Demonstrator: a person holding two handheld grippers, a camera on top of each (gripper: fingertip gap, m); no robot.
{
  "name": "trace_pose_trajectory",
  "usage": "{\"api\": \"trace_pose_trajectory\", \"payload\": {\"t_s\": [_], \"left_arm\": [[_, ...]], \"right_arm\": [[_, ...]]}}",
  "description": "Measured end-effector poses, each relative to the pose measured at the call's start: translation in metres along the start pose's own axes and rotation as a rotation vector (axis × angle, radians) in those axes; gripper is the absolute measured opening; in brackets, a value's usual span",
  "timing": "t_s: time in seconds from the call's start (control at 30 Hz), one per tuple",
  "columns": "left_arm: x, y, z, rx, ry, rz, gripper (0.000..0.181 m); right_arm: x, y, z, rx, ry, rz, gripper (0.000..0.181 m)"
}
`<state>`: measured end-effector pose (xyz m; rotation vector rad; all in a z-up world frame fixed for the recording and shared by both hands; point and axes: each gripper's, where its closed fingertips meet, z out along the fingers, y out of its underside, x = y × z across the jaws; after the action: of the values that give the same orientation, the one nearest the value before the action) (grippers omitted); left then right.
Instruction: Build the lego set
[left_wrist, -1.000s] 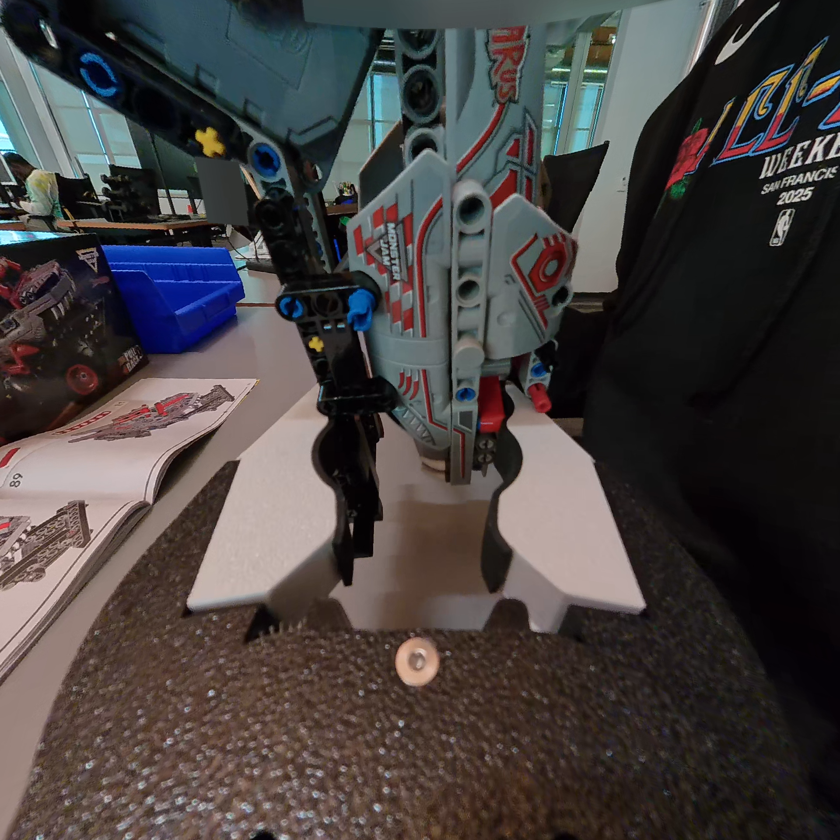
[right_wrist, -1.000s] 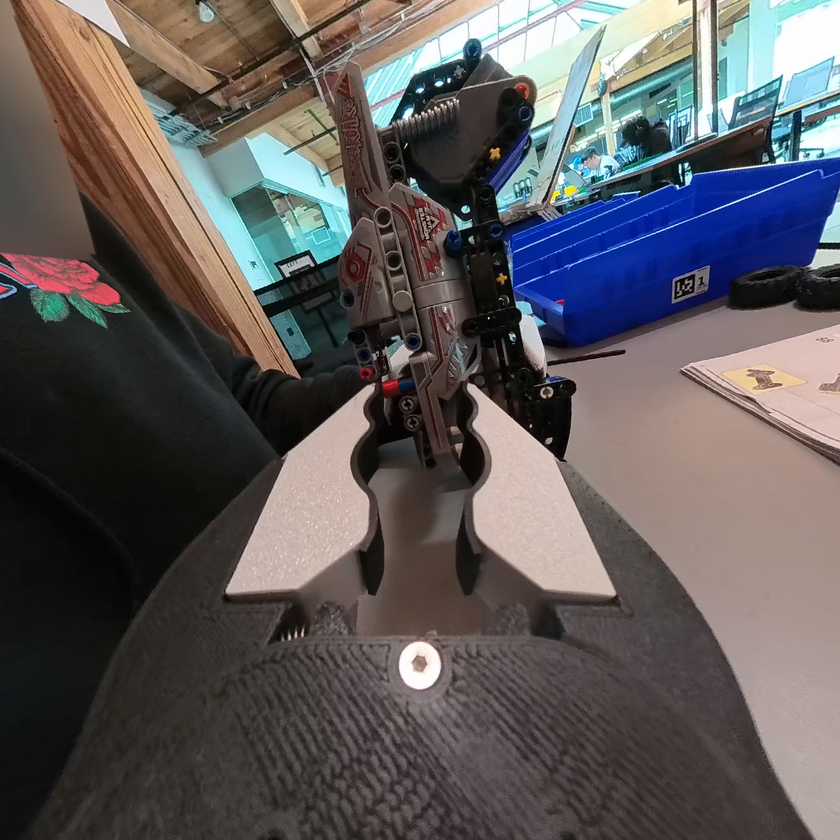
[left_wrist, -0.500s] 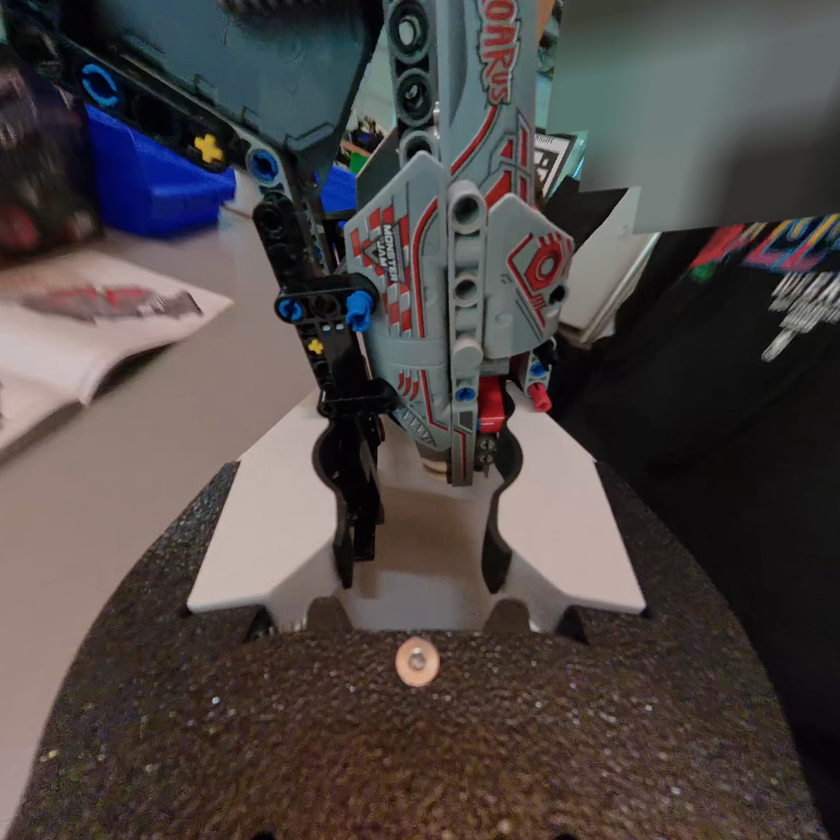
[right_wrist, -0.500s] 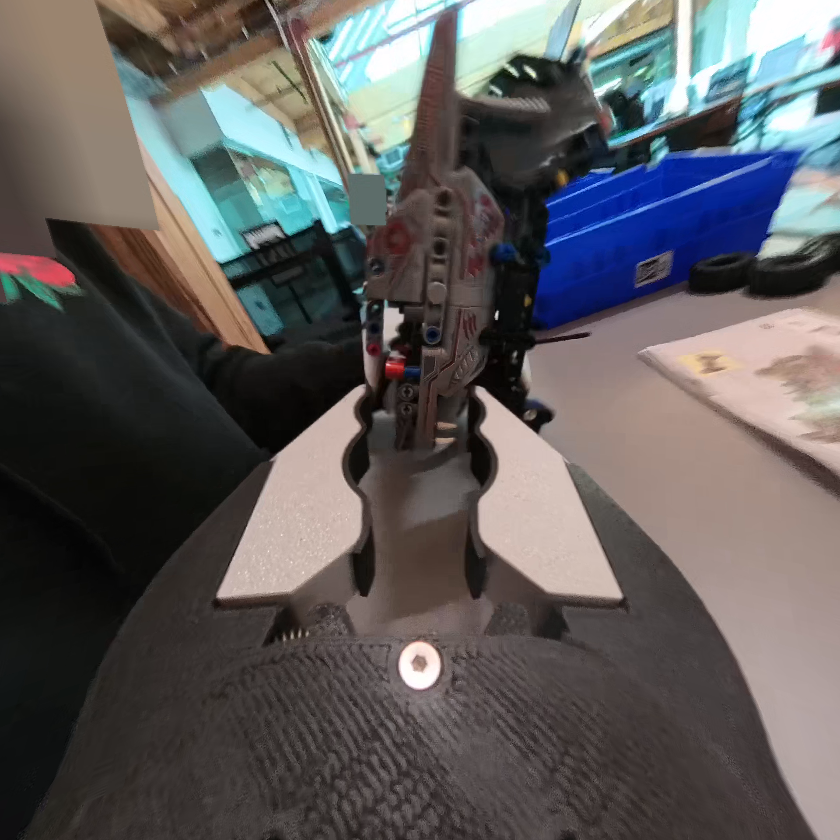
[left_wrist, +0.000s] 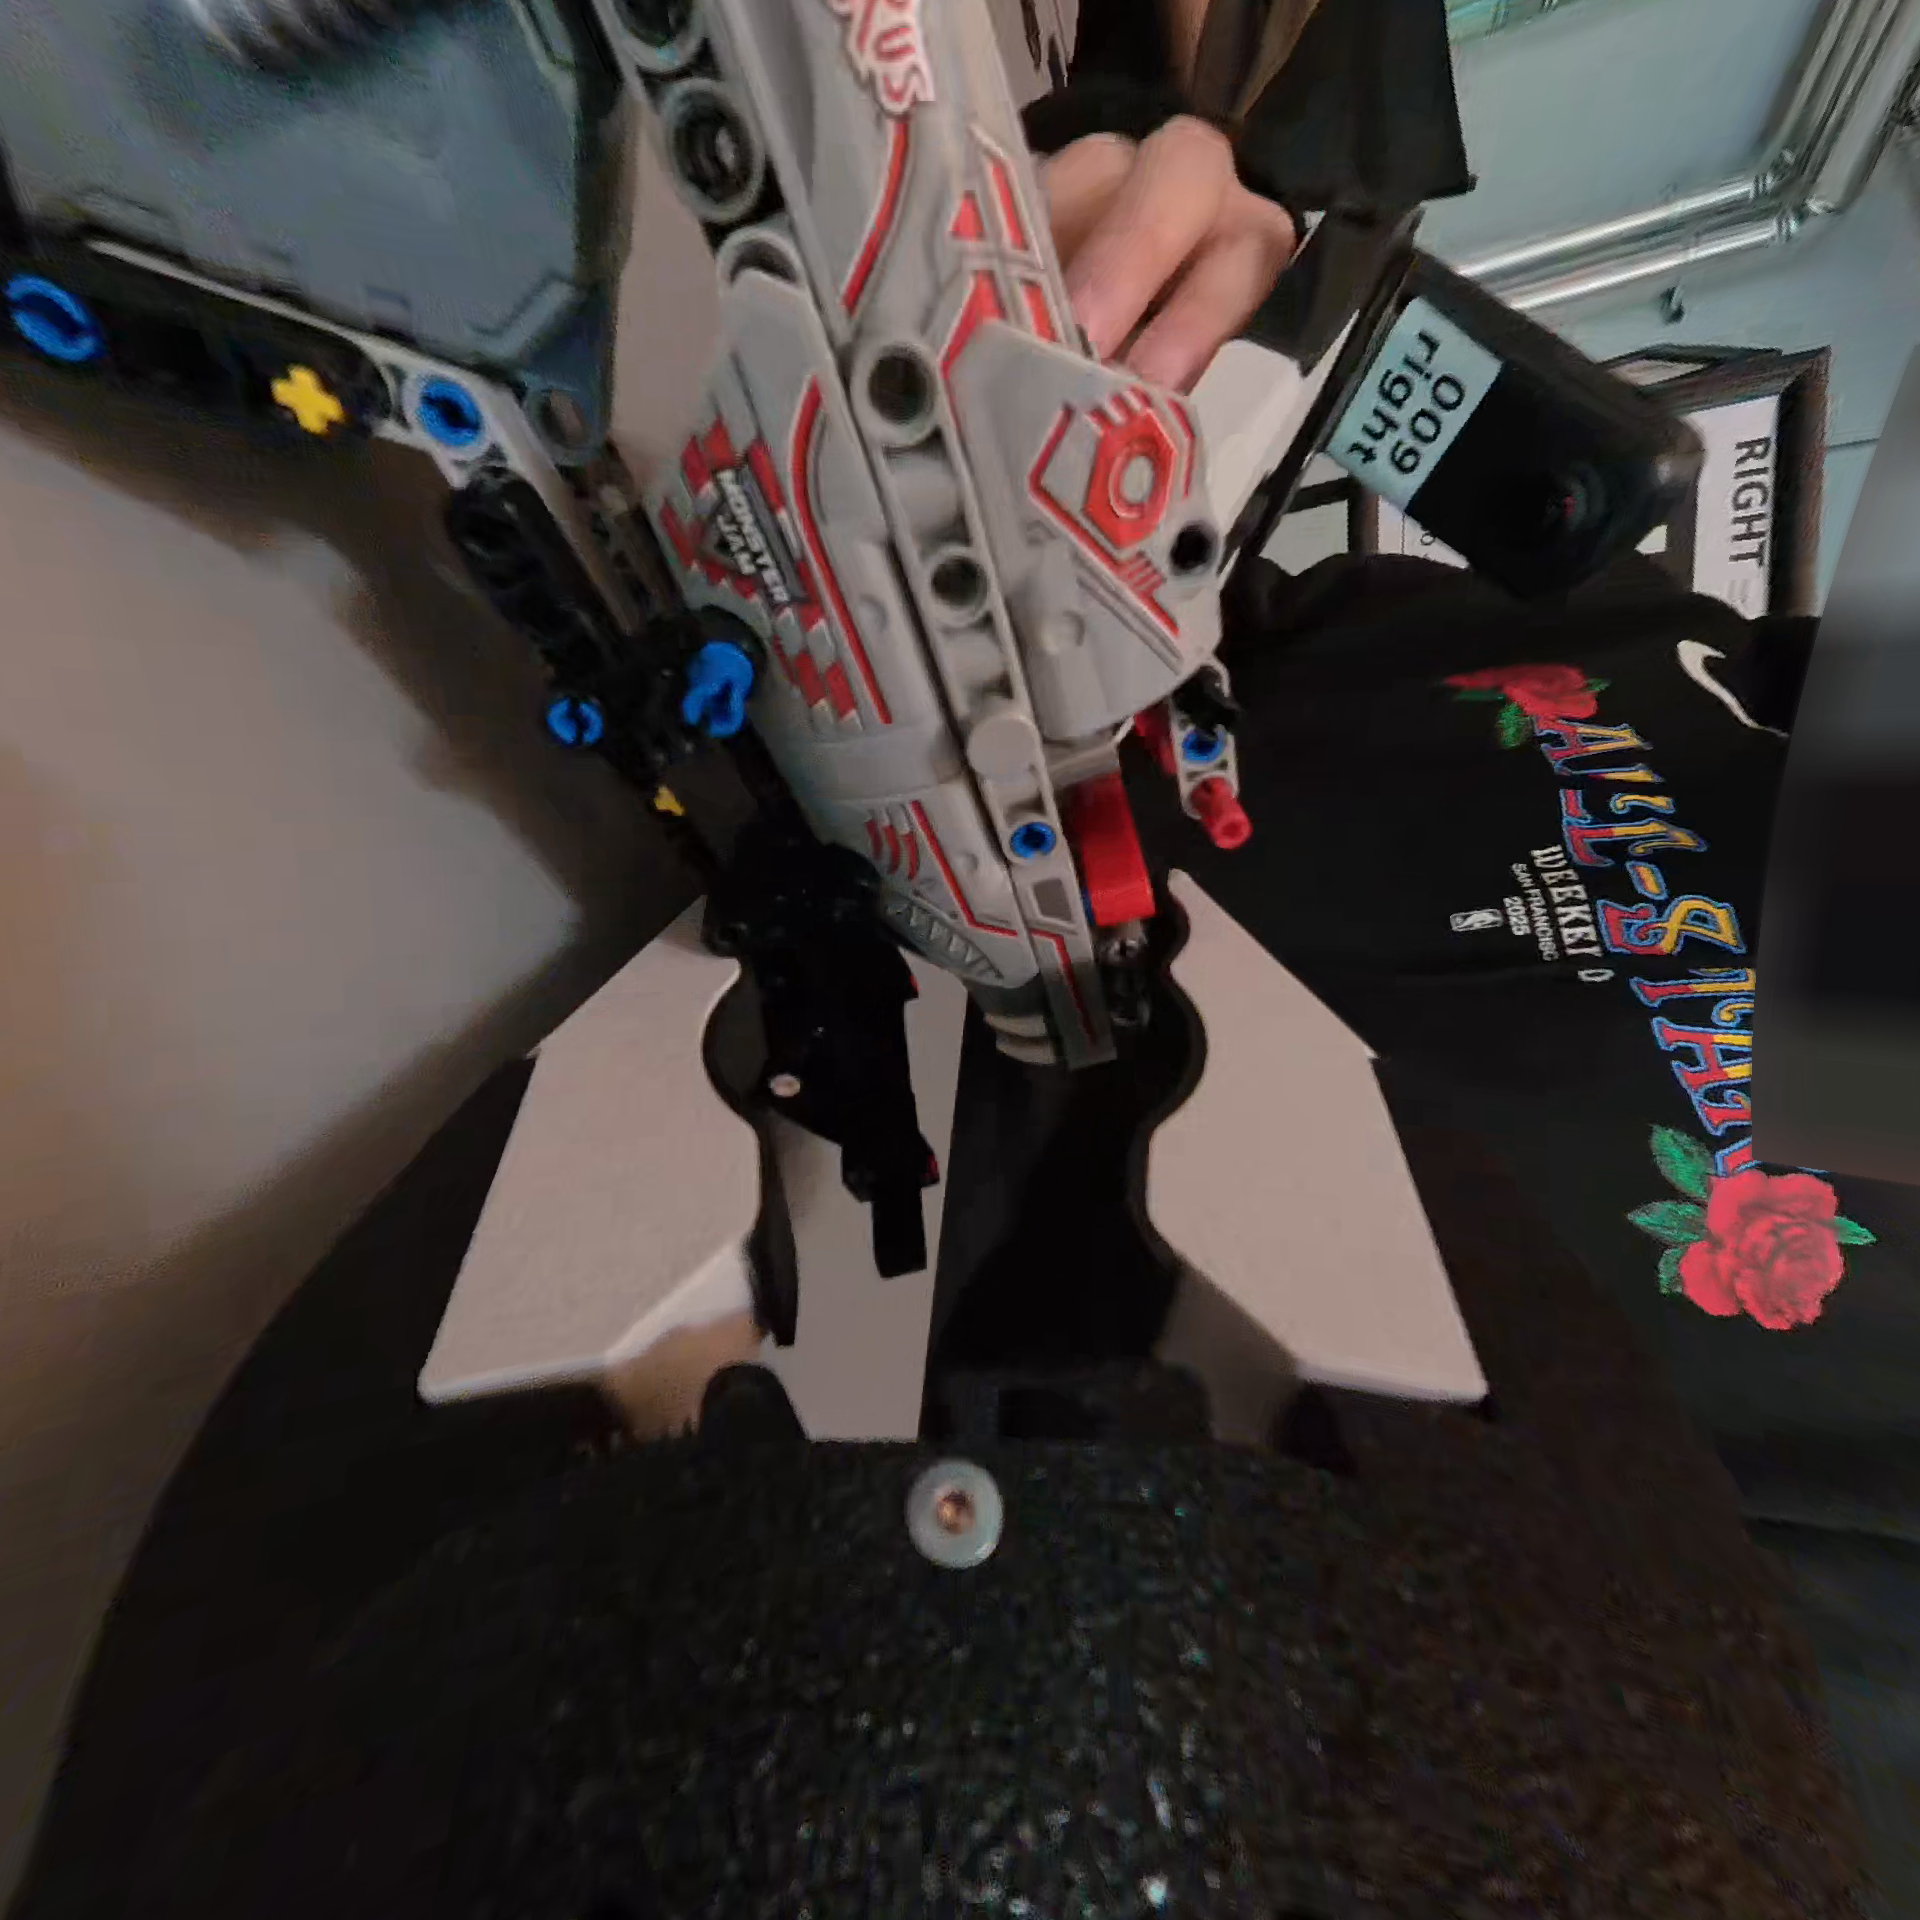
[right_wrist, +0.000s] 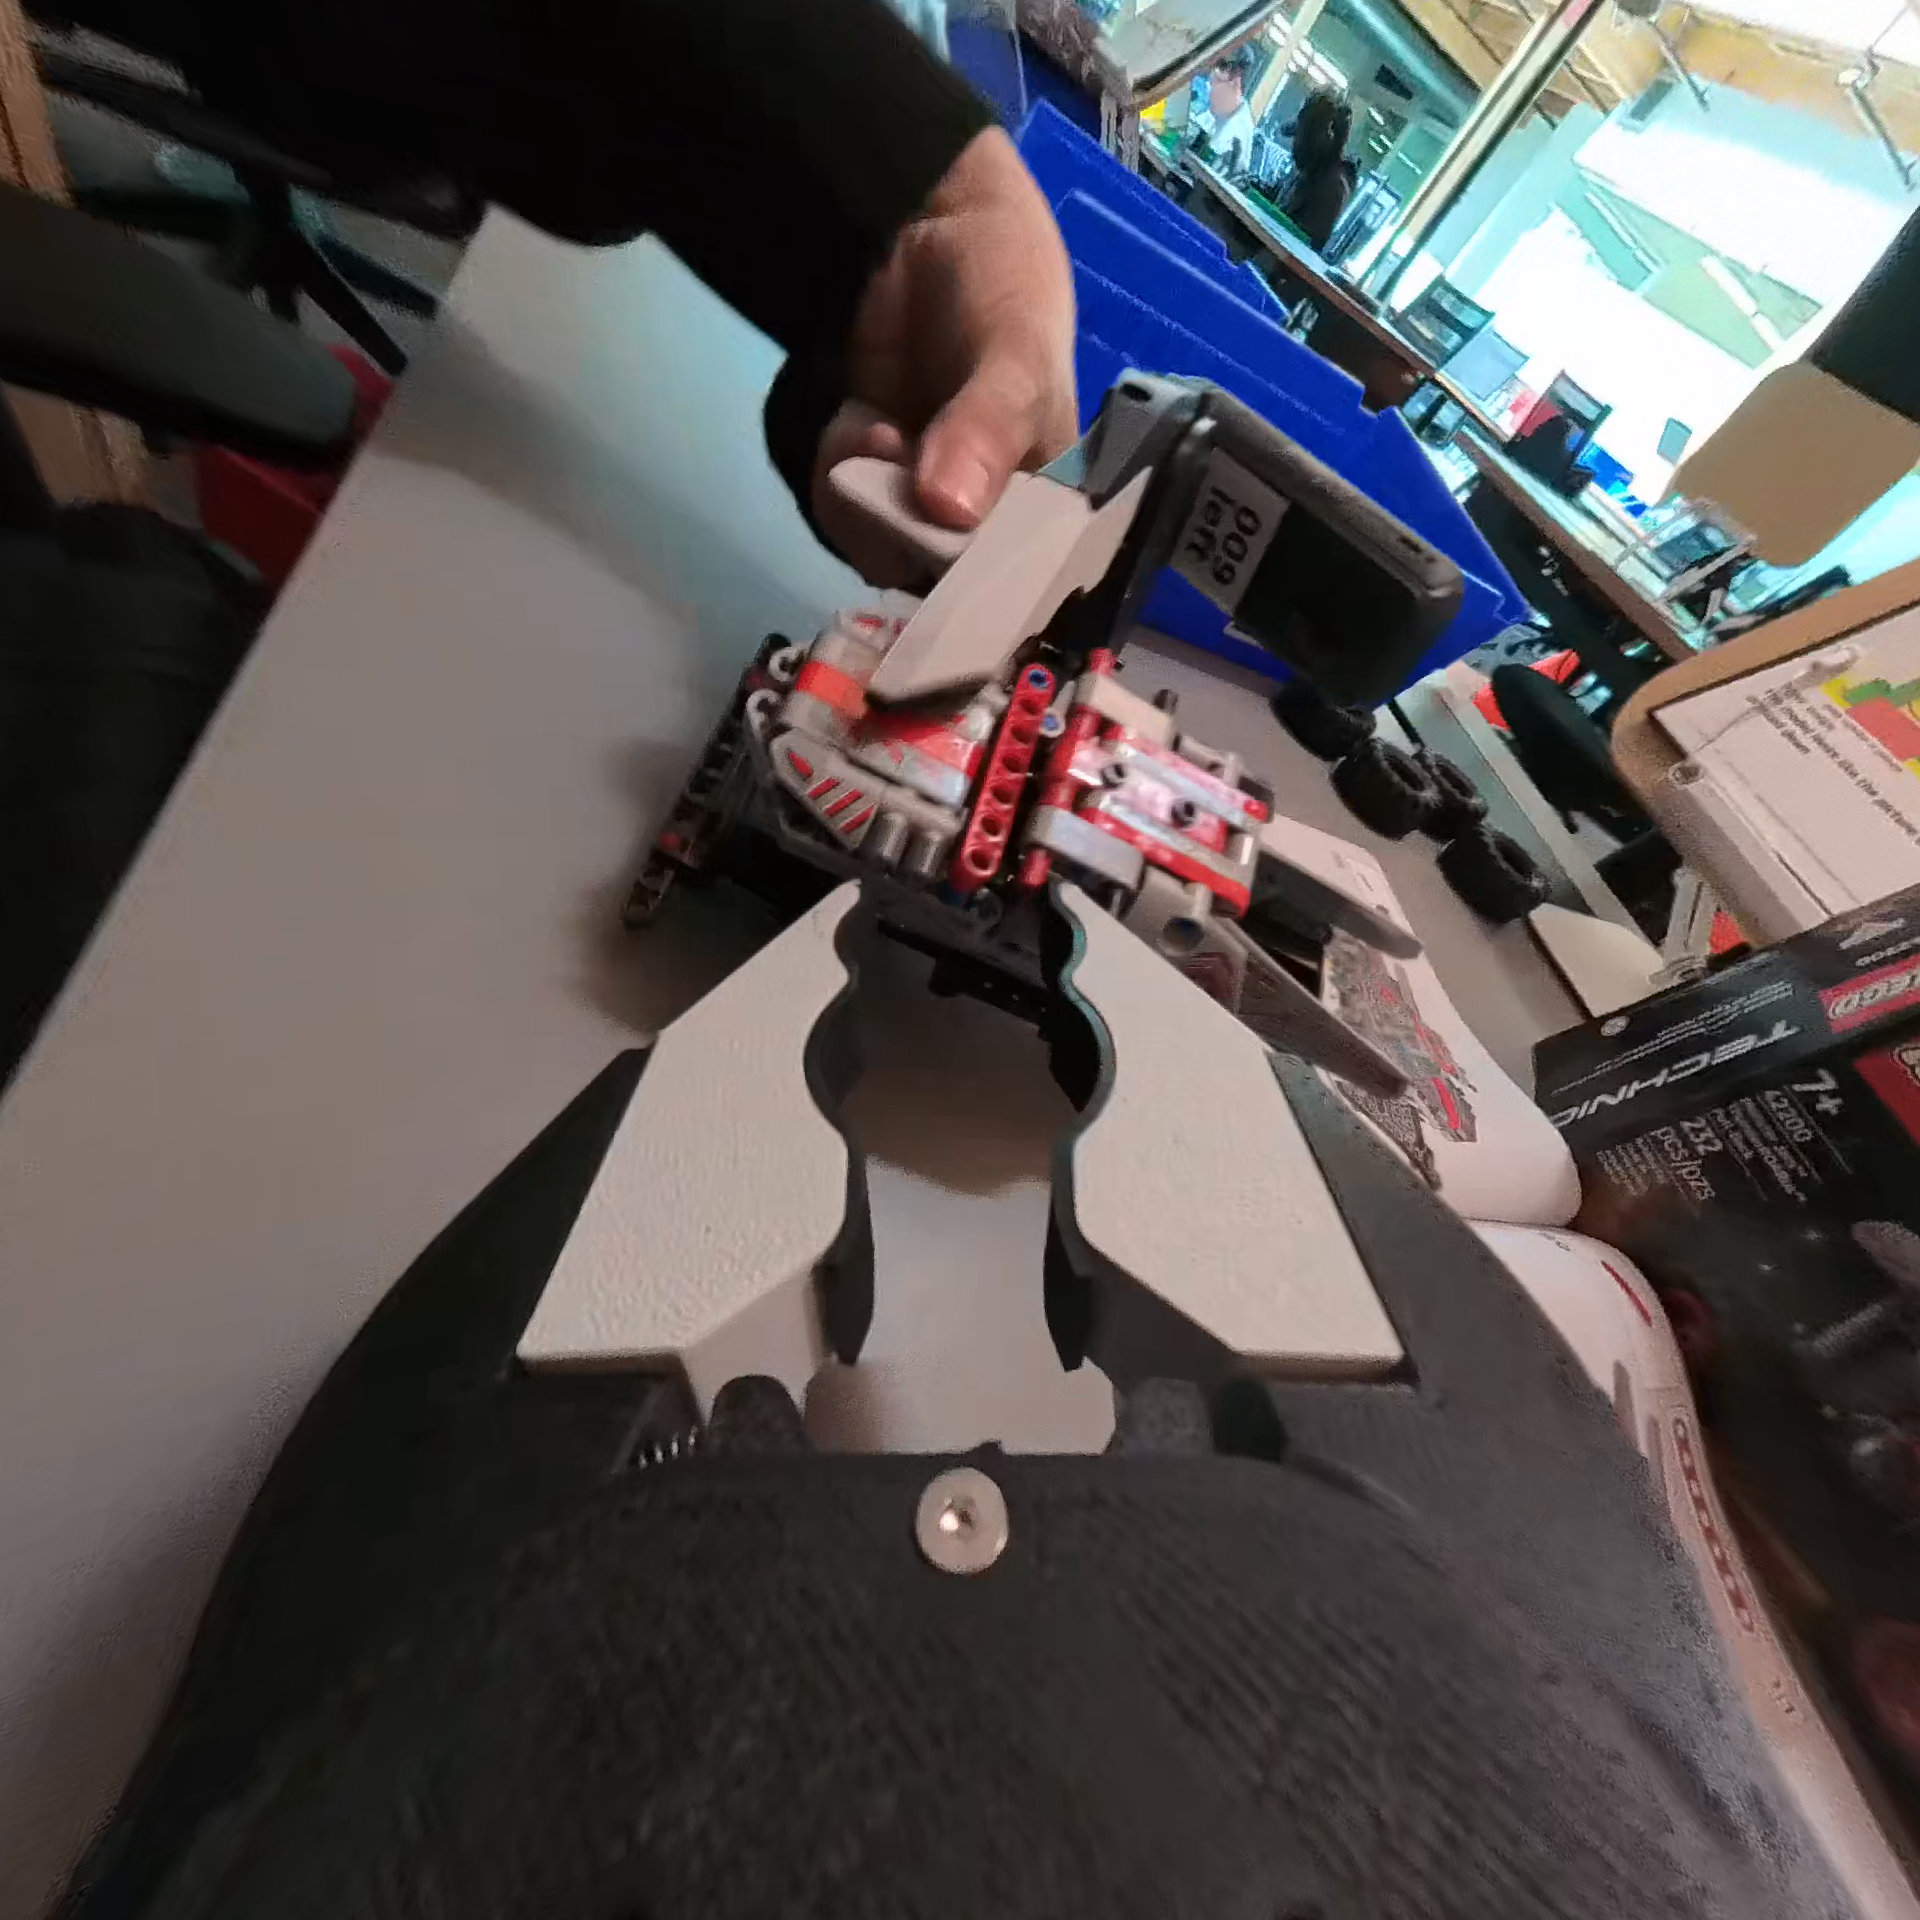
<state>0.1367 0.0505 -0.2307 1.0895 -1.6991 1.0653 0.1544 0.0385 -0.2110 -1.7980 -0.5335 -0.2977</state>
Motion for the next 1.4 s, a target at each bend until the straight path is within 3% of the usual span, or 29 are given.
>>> {"api": "trace_pose_trajectory", "payload": {"t_s": [0.13,0.3,0.4,0.47,0.53,0.63,0.73,0.8,0.93,1.03,1.1,1.2,1.27,1.33,1.4], "left_arm": [[-0.007,-0.003,-0.013,-0.062,-0.058,0.014,0.072],[-0.028,-0.004,-0.051,-0.08,-0.23,0.067,0.077],[-0.028,-0.009,-0.067,-0.019,-0.216,0.062,0.063],[-0.029,-0.009,-0.073,0.015,-0.236,0.055,0.06],[-0.028,-0.004,-0.079,0.026,-0.294,0.085,0.057],[-0.026,0.001,-0.098,0.093,-0.492,0.142,0.051],[-0.004,0.003,-0.105,0.241,-0.671,0.272,0.05],[0.008,0.006,-0.096,0.344,-0.762,0.34,0.061],[0.005,0.014,-0.072,0.481,-0.955,0.401,0.073],[-0.004,0.018,-0.064,0.501,-1.09,0.434,0.068],[-0.01,0.017,-0.078,0.493,-1.193,0.509,0.054],[-0.013,0.019,-0.097,0.444,-1.217,0.594,0.049],[-0.015,0.022,-0.107,0.4,-1.218,0.637,0.044],[-0.01,0.022,-0.111,0.377,-1.195,0.679,0.033],[0.004,0.021,-0.112,0.361,-1.161,0.743,0.021]], "right_arm": [[0.007,0.001,0.009,0.0,0.055,0.015,0.026],[0.013,0.01,0.026,-0.09,0.056,-0.037,0.031],[0.042,0.015,0.026,-0.186,0.086,-0.156,0.04],[0.056,0.011,0.026,-0.189,-0.006,-0.151,0.064],[0.064,0.004,0.03,-0.141,-0.139,-0.161,0.071],[0.069,-0.002,0.042,-0.138,-0.301,-0.229,0.091],[0.062,0.009,0.056,-0.264,-0.442,-0.328,0.094],[0.065,0.014,0.07,-0.295,-0.455,-0.341,0.093],[0.041,0.008,0.082,-0.225,-0.591,-0.144,0.091],[0.038,0.004,0.087,-0.223,-0.524,-0.059,0.092],[0.038,0.004,0.088,-0.291,-0.436,0.0,0.092],[0.038,0.006,0.086,-0.424,-0.296,0.091,0.094],[0.036,0.011,0.076,-0.463,-0.318,-0.001,0.094],[0.04,0.014,0.072,-0.425,-0.348,-0.097,0.089],[0.041,0.011,0.076,-0.368,-0.371,-0.007,0.084]]}}
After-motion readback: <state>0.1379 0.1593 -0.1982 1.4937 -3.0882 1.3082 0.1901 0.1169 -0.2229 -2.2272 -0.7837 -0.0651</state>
